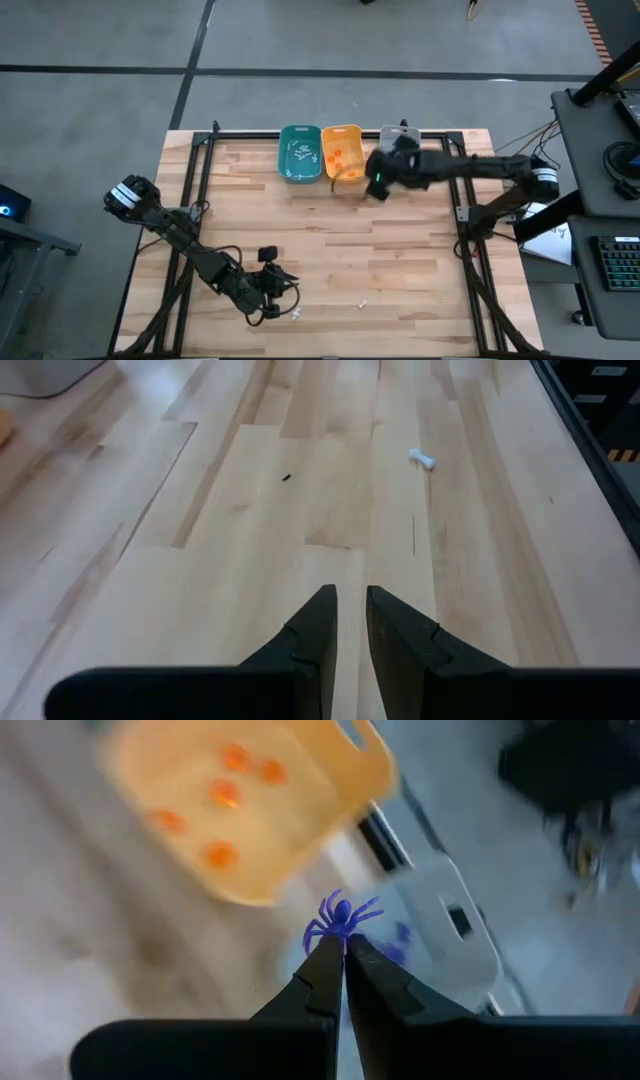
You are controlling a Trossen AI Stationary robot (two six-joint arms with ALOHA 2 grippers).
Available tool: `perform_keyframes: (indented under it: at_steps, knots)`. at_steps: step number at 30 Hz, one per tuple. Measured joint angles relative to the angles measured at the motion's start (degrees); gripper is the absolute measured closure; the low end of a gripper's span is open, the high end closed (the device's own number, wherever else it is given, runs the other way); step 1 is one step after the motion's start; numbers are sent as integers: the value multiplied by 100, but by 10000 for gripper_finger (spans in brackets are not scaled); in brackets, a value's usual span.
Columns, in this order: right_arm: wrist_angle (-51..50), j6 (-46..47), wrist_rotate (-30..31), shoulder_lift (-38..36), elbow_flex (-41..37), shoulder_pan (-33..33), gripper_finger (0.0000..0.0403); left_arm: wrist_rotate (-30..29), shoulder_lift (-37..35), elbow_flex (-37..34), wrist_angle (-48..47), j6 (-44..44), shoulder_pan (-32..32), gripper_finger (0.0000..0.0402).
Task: Sort Halloween decoration
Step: Put the purple spider toy into the gray bin
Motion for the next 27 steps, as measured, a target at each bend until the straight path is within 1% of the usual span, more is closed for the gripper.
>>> perform_keyframes:
  at_steps: [3,6,11,14,16,19,27]
  knots:
    - [90,-238,-382,-170,-181,-878,394,-4,0,0,7,63,0,361]
    - [412,-516,-1008,-253,-414,-1781,394,-11,0,0,10,120,8,361]
    - [1582,-786,-2347,-233,-1037,-3063,394,-257,0,0,9,235,13,361]
    - [2267,-768,-2882,-185,-1434,-3595,394,-302,0,0,7,310,30,361]
    - [2640,-669,-2999,-138,-1656,-3826,394,-304,0,0,7,364,42,361]
    - [3009,-569,-3007,-87,-1921,-4020,394,-304,0,0,9,413,96,361]
    - [3370,-421,-3000,152,-2204,-4050,392,-308,0,0,24,603,292,361]
